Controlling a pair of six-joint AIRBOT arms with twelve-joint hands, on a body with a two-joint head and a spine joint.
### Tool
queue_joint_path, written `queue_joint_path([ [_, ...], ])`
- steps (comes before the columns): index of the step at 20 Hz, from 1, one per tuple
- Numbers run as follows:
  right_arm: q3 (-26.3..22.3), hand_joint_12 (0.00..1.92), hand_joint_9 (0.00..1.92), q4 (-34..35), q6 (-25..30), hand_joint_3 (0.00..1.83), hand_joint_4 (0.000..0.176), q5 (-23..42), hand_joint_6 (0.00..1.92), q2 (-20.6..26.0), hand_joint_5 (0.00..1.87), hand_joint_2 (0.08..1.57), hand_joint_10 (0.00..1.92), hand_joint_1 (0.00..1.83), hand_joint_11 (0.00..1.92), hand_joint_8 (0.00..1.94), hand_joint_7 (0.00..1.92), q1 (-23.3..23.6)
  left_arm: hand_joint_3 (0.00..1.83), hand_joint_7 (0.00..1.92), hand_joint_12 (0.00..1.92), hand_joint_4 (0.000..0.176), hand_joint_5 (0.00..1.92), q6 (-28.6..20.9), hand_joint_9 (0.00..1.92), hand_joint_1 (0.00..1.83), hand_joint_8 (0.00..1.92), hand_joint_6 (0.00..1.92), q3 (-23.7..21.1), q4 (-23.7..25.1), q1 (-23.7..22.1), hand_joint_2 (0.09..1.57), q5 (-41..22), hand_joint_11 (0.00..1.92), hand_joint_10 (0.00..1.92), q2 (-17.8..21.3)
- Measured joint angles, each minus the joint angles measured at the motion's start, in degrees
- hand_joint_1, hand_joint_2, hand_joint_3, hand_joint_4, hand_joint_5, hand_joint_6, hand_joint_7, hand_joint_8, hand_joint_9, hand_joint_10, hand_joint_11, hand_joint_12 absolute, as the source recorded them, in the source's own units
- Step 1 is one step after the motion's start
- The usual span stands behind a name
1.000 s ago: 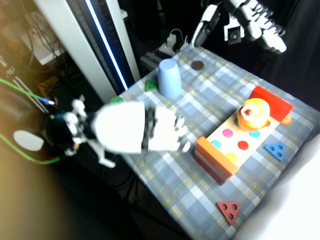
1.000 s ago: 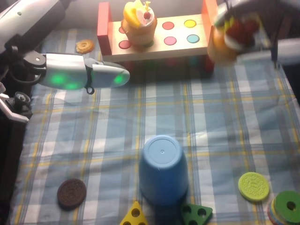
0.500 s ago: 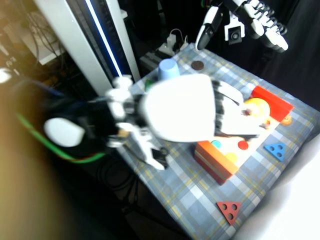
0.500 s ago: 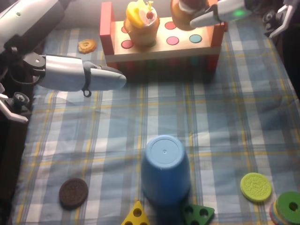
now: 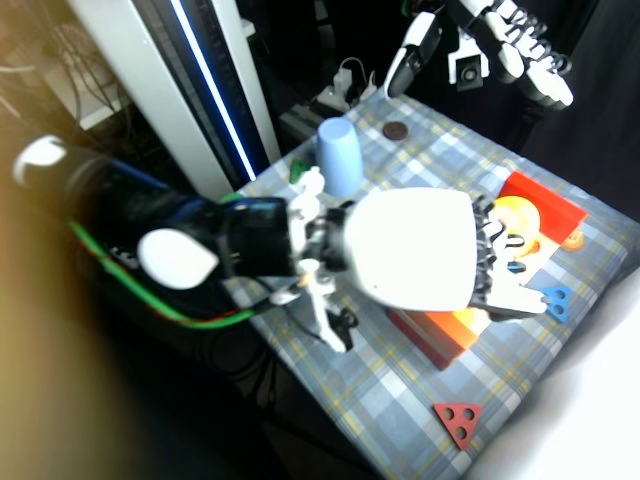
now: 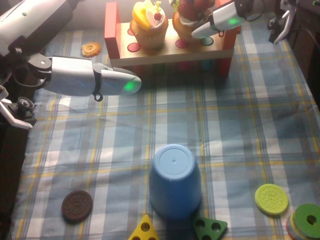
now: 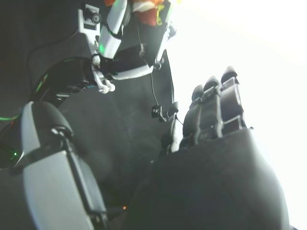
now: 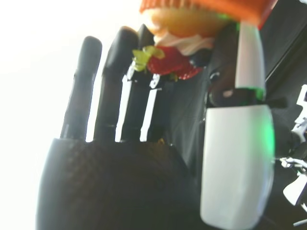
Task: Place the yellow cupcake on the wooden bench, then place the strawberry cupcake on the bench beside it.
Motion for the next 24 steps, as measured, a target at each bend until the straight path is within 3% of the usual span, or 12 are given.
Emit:
queue_joint_path([
  [1, 0.0, 1.33, 1.02, 0.0, 0.2, 0.00, 0.000, 0.0, 0.58, 0.0, 1.17, 1.02, 1.06, 1.38, 0.52, 0.31, 1.34, 0.0, 0.00, 0.03, 0.00, 0.176, 0.03, 0.0, 0.05, 0.91, 0.01, 0.01, 0.0, 0.0, 0.0, 0.74, 0.0, 0.00, 0.01, 0.0],
  [2, 0.1, 1.35, 1.04, -0.2, 0.7, 0.01, 0.000, -0.2, 0.52, 0.0, 1.20, 1.02, 0.74, 1.29, 0.55, 0.56, 1.26, 0.0, 0.00, 0.03, 0.00, 0.176, 0.04, 0.0, 0.04, 0.93, 0.01, 0.01, 0.0, -0.1, 0.0, 0.74, 0.1, 0.00, 0.01, 0.0],
  [5, 0.4, 1.66, 1.06, 0.0, 1.5, 0.00, 0.000, -0.5, 0.24, -0.5, 1.27, 1.03, 1.07, 1.29, 0.67, 0.94, 1.16, 0.0, 0.00, 0.04, 0.00, 0.176, 0.04, 0.0, 0.06, 0.86, 0.01, 0.01, 0.0, 0.1, 0.0, 0.75, 0.2, 0.00, 0.01, 0.0],
  [6, 0.6, 1.68, 0.88, 0.1, 1.6, 0.00, 0.000, -0.5, 0.25, -0.7, 1.29, 1.03, 1.09, 1.28, 0.42, 0.92, 1.13, 0.0, 0.00, 0.04, 0.00, 0.176, 0.04, 0.0, 0.06, 0.86, 0.01, 0.00, 0.0, 0.1, 0.0, 0.75, 0.2, 0.00, 0.01, 0.0],
  [8, 0.6, 1.33, 0.81, -0.1, 2.0, 0.00, 0.000, -0.4, 0.71, -0.8, 1.07, 1.05, 0.63, 1.26, 0.05, 0.73, 1.20, -0.1, 0.00, 0.03, 0.00, 0.176, 0.04, 0.0, 0.06, 0.89, 0.00, 0.00, 0.0, 0.0, 0.0, 0.75, 0.2, 0.00, 0.01, 0.0],
  [10, 0.1, 1.08, 0.68, -0.6, 2.3, 0.00, 0.058, -0.4, 0.11, -0.7, 0.91, 1.04, 0.25, 1.36, 0.00, 0.77, 1.12, -0.1, 0.00, 0.04, 0.00, 0.176, 0.04, 0.0, 0.07, 0.89, 0.01, 0.00, 0.0, 0.0, 0.0, 0.75, 0.2, 0.00, 0.01, 0.0],
  [11, -0.3, 1.11, 0.59, -1.0, 2.6, 0.00, 0.102, -0.3, 0.02, -0.7, 0.80, 0.98, 0.15, 1.15, 0.00, 0.33, 0.91, -0.1, 0.00, 0.04, 0.00, 0.176, 0.04, 0.0, 0.07, 0.91, 0.00, 0.00, 0.0, 0.0, 0.0, 0.75, 0.2, 0.00, 0.01, 0.0],
  [12, -0.6, 1.05, 0.53, -1.3, 2.6, 0.00, 0.105, -0.1, 0.00, -0.7, 0.69, 0.95, 0.09, 1.07, 0.00, 0.12, 0.83, -0.1, 0.00, 0.03, 0.00, 0.176, 0.03, 0.0, 0.07, 0.91, 0.00, 0.00, 0.0, 0.0, 0.0, 0.75, 0.2, 0.00, 0.01, 0.0],
  [17, -1.8, 1.20, 0.53, -3.5, 2.6, 0.00, 0.078, -0.9, 0.00, -0.9, 0.49, 0.95, 0.03, 0.97, 0.00, 0.00, 0.64, -0.4, 0.00, 0.02, 0.00, 0.176, 0.04, 0.0, 0.04, 0.96, 0.00, 0.00, 0.0, -0.1, 0.0, 0.72, 0.2, 0.00, 0.00, 0.0],
  [18, -1.9, 1.10, 0.49, -3.4, 2.6, 0.01, 0.119, -0.8, 0.00, -0.8, 0.46, 0.97, 0.01, 0.95, 0.00, 0.00, 0.60, -0.4, 0.00, 0.01, 0.00, 0.176, 0.03, -0.1, 0.04, 0.96, 0.00, 0.00, 0.0, -0.1, 0.0, 0.73, 0.2, 0.00, 0.00, 0.0],
  [22, -1.9, 1.02, 0.48, -3.4, 2.6, 0.00, 0.113, -1.1, 0.00, -0.4, 0.44, 0.93, 0.00, 0.89, 0.00, 0.00, 0.57, -1.1, 0.00, 0.01, 0.00, 0.176, 0.02, -0.1, 0.04, 0.96, 0.00, 0.00, 0.0, -0.1, 0.0, 0.72, 0.2, 0.00, 0.00, 0.0],
  [24, -1.9, 0.96, 0.37, -3.4, 2.6, 0.01, 0.156, -1.1, 0.00, -0.3, 0.34, 0.97, 0.00, 0.81, 0.00, 0.00, 0.42, -1.1, 0.00, 0.00, 0.00, 0.176, 0.01, -0.2, 0.04, 0.96, 0.00, 0.00, 0.0, -0.1, 0.0, 0.71, 0.2, 0.00, 0.01, 0.0],
])
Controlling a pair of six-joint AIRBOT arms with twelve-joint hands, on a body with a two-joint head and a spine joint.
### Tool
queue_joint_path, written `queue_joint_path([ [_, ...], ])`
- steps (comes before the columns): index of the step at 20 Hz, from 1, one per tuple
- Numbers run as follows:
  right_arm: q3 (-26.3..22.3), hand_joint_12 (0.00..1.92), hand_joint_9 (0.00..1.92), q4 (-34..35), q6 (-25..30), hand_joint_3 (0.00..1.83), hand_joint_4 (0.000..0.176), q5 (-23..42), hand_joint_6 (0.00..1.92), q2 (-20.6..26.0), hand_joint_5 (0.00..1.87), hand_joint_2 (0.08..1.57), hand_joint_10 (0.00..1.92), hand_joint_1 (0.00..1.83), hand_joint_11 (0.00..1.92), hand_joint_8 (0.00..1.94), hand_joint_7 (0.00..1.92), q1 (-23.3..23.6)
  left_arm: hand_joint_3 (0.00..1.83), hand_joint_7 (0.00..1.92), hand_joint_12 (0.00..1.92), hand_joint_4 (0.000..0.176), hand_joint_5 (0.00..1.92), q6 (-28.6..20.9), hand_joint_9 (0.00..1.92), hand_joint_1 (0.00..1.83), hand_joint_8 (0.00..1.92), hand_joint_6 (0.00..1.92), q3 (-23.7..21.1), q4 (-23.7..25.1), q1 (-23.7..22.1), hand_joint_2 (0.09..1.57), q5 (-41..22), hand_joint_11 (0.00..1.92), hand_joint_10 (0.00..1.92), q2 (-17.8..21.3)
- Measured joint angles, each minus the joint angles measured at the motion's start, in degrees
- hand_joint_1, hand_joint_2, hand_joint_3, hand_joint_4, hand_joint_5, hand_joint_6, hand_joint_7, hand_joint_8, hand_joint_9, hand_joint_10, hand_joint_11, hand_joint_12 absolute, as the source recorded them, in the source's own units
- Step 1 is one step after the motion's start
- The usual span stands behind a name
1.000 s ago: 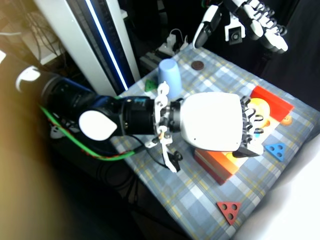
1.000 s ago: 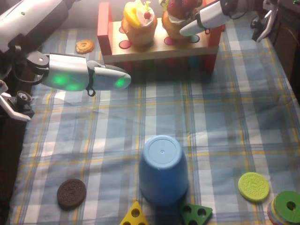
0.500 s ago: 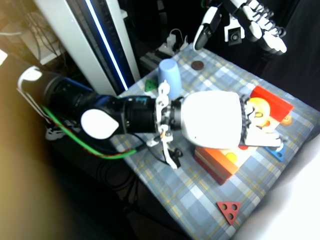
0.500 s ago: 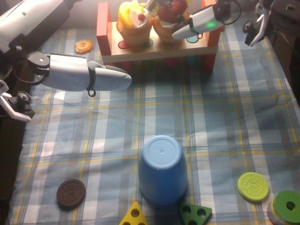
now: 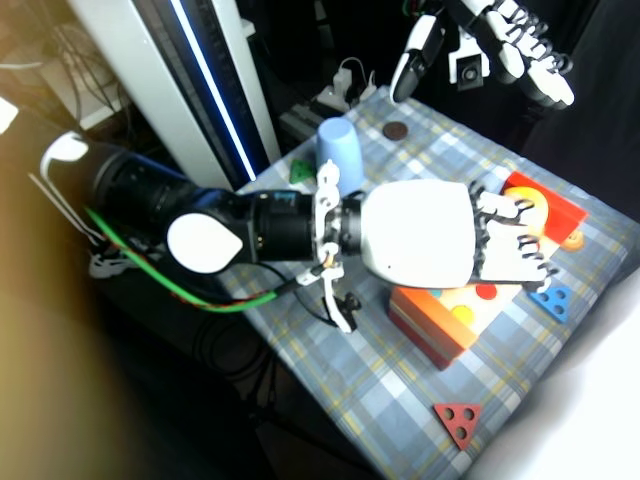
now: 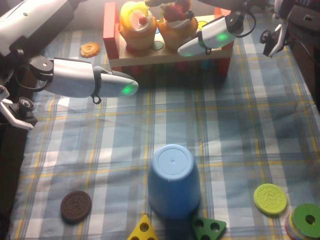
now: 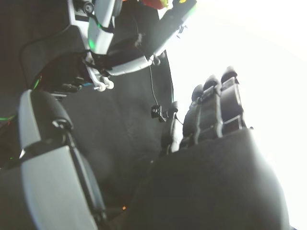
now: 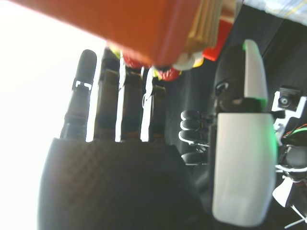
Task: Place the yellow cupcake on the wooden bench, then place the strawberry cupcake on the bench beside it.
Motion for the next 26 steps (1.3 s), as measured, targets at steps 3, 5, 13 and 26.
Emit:
queue_joint_path([
  [3, -1.0, 0.36, 0.09, 0.5, 0.0, 0.00, 0.171, 0.9, 0.00, 1.5, 0.09, 0.90, 0.00, 0.76, 0.00, 0.00, 0.09, 0.0, 0.00, 0.00, 0.00, 0.176, 0.02, -0.1, 0.00, 0.97, 0.00, 0.01, 0.3, -0.5, -0.3, 0.72, -0.2, 0.00, 0.00, -0.1],
  [5, -3.5, 0.02, 0.00, 5.4, -1.7, 0.00, 0.176, 4.3, 0.00, 5.5, 0.01, 0.87, 0.00, 0.71, 0.00, 0.00, 0.00, -0.1, 0.01, 0.00, 0.00, 0.176, 0.00, -3.1, 0.00, 0.85, 0.00, 0.00, 1.8, -0.6, -1.7, 0.76, -0.9, 0.00, 0.00, -0.7],
  [13, -24.2, 0.00, 0.00, 31.4, -11.4, 0.01, 0.176, 40.0, 0.00, 23.8, 0.00, 0.89, 0.00, 1.08, 0.00, 0.00, 0.00, -25.6, 0.04, 0.00, 0.00, 0.149, 0.00, -35.2, 0.00, 0.84, 0.00, 0.00, 2.5, 5.9, 10.3, 0.84, -16.2, 0.00, 0.00, 3.1],
  [26, -33.2, 0.02, 0.14, 29.3, -7.9, 0.01, 0.022, 68.5, 0.01, 27.1, 0.50, 1.33, 0.00, 0.69, 0.04, 0.00, 0.17, -30.9, 0.00, 0.49, 0.94, 0.057, 0.41, -61.3, 0.57, 0.86, 1.37, 1.71, 5.2, 8.7, 13.7, 1.44, -46.9, 0.15, 0.53, 0.0],
])
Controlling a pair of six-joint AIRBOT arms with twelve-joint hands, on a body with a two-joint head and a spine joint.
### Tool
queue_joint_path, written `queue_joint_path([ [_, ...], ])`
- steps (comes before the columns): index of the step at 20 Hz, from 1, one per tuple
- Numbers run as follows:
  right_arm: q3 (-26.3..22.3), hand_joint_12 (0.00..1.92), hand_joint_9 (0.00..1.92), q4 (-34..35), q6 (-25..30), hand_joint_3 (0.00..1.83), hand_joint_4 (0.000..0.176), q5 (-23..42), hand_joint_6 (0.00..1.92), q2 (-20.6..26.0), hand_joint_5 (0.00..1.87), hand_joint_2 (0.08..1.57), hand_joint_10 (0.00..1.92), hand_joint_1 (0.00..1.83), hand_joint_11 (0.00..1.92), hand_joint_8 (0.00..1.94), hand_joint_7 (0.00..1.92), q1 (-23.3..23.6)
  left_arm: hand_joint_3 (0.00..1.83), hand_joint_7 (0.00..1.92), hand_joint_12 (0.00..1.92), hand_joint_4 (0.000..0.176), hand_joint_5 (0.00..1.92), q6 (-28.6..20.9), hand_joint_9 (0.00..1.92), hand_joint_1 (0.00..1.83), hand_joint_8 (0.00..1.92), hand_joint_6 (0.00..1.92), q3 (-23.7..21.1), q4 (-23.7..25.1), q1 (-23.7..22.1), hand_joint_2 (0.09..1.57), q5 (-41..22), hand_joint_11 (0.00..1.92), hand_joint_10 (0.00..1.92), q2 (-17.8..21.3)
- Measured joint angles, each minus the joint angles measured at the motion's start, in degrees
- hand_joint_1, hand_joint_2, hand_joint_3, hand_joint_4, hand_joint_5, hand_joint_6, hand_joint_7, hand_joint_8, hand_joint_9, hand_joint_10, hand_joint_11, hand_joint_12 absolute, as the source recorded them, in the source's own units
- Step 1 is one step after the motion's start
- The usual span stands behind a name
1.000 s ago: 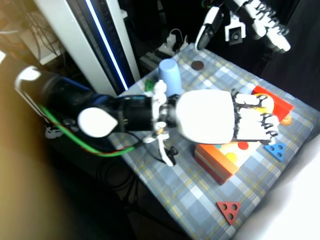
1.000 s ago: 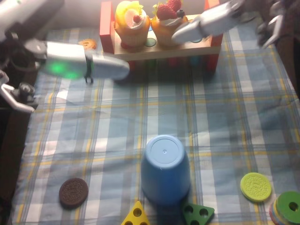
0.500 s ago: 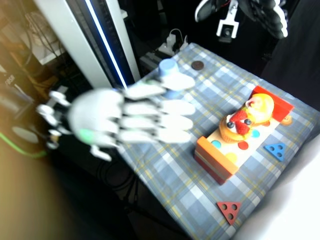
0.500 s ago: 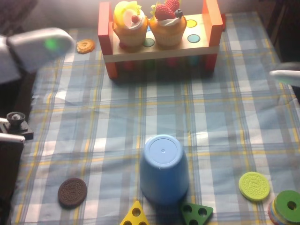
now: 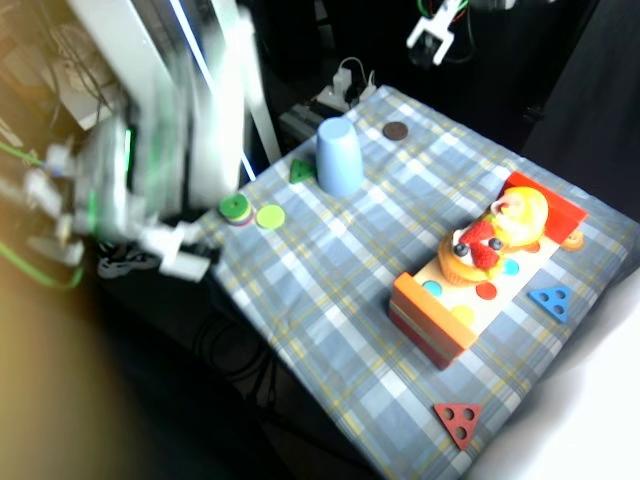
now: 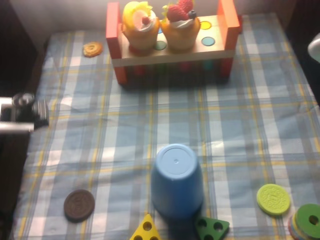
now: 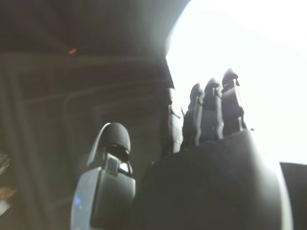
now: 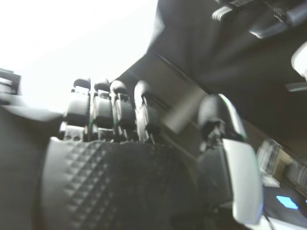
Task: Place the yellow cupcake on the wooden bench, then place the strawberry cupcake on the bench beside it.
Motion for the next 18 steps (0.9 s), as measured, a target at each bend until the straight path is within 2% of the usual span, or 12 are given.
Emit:
queue_joint_path([
  [1, -1.4, 0.66, 0.52, 1.7, 1.8, 0.00, 0.011, -2.3, 0.01, 1.9, 0.61, 1.27, 0.00, 0.94, 0.15, 0.07, 0.51, 0.0, 0.00, 0.43, 1.46, 0.152, 0.38, -1.4, 0.51, 0.63, 1.41, 1.82, -0.2, -1.7, -0.7, 1.46, -0.2, 0.16, 1.28, -0.8],
  [2, -1.7, 0.90, 0.66, 3.6, 2.4, 0.00, 0.061, -1.3, 0.00, 2.9, 0.57, 1.30, 0.02, 0.73, 0.10, 0.05, 0.68, 0.6, 0.00, 0.58, 1.50, 0.121, 0.43, -5.1, 0.50, 0.30, 1.34, 1.44, -0.5, -3.1, 0.2, 1.37, -1.2, 0.10, 1.41, -1.6],
  [3, -1.9, 1.07, 0.86, 6.1, 3.1, 0.02, 0.149, 0.5, 1.19, 2.7, 0.62, 1.29, 0.05, 0.82, 0.15, 0.04, 0.88, 0.6, 0.00, 0.77, 1.71, 0.000, 0.61, -5.9, 0.64, 0.43, 1.42, 1.48, -0.7, -3.1, 0.8, 1.29, -0.2, 0.28, 1.52, -1.8],
  [4, -2.5, 1.37, 1.03, 8.7, 3.4, 0.00, 0.159, 0.7, 1.29, 2.3, 0.73, 1.25, 0.25, 0.89, 0.37, 0.06, 1.09, 0.7, 0.00, 0.68, 1.88, 0.000, 0.61, -7.2, 0.62, 0.25, 1.60, 1.54, -1.3, -3.7, 0.6, 1.37, 0.7, 0.31, 1.70, -2.8],
  [5, -2.6, 1.62, 0.82, 9.7, 3.4, 0.01, 0.000, 0.2, 0.98, 0.9, 0.89, 1.19, 0.81, 1.13, 0.35, 1.15, 0.85, 1.1, 0.01, 0.65, 1.91, 0.000, 0.61, -8.5, 0.59, 0.16, 1.71, 1.51, -1.5, -4.4, 0.5, 1.40, 0.2, 0.36, 1.85, -4.6],
  [6, -2.6, 1.76, 0.59, 10.3, 4.3, 0.00, 0.000, 0.2, 1.28, -0.6, 0.76, 1.25, 1.11, 1.02, 0.26, 0.99, 0.62, 1.3, 0.01, 0.63, 1.92, 0.000, 0.53, -8.9, 0.55, 0.18, 1.59, 1.28, -1.5, -5.3, 0.5, 1.45, 0.3, 0.29, 1.77, -6.1],
  [8, -1.3, 1.82, 0.55, 9.9, 8.3, 0.00, 0.000, -0.5, 1.13, -4.6, 0.79, 1.26, 1.22, 1.15, 0.30, 1.60, 0.66, 2.5, 0.01, 0.63, 1.92, 0.000, 0.54, -10.3, 0.58, 0.13, 1.55, 1.21, -1.4, -7.2, 0.2, 1.49, 1.4, 0.40, 1.78, -8.7],
  [9, -0.9, 1.67, 0.57, 9.9, 9.0, 0.00, 0.124, -1.4, 1.44, -6.0, 0.64, 1.31, 1.08, 0.86, 0.27, 1.03, 0.64, 3.7, 0.00, 0.61, 1.92, 0.000, 0.60, -10.2, 0.52, 0.13, 1.49, 1.17, -1.0, -7.3, -0.6, 1.50, 2.5, 0.33, 1.74, -8.9],
  [10, -0.4, 1.64, 0.61, 9.3, 9.3, 0.00, 0.166, -1.7, 1.57, -6.4, 0.57, 1.35, 1.03, 0.77, 0.30, 0.77, 0.68, 5.2, 0.00, 0.60, 1.92, 0.000, 0.67, -10.3, 0.52, 0.09, 1.54, 1.22, -0.3, -7.4, -1.6, 1.52, 1.8, 0.32, 1.75, -8.9],
  [14, -0.3, 1.68, 0.55, 10.4, 9.4, 0.00, 0.176, -0.3, 1.52, -5.5, 0.61, 1.32, 0.94, 0.80, 0.20, 0.42, 0.75, 5.2, 0.00, 0.57, 1.90, 0.000, 0.62, -10.6, 0.41, 0.05, 1.32, 1.11, -0.6, -8.8, -1.0, 1.51, 0.0, 0.13, 1.56, -8.8],
  [15, -0.3, 1.59, 0.60, 10.3, 9.5, 0.00, 0.119, -0.1, 1.45, -5.3, 0.66, 1.29, 0.81, 0.88, 0.21, 0.30, 0.81, 4.7, 0.00, 0.55, 1.91, 0.000, 0.60, -10.8, 0.40, 0.08, 1.38, 1.14, -0.7, -8.5, -1.0, 1.49, 0.2, 0.16, 1.62, -8.8],
  [18, -0.3, 1.53, 0.67, 10.1, 9.5, 0.00, 0.176, 0.0, 1.49, -5.2, 0.64, 1.30, 0.74, 0.82, 0.26, 0.21, 0.89, 4.6, 0.00, 0.60, 1.79, 0.000, 0.59, -10.9, 0.49, 0.14, 1.30, 1.10, -0.7, -7.7, -1.0, 1.48, 0.3, 0.24, 1.49, -8.9],
])
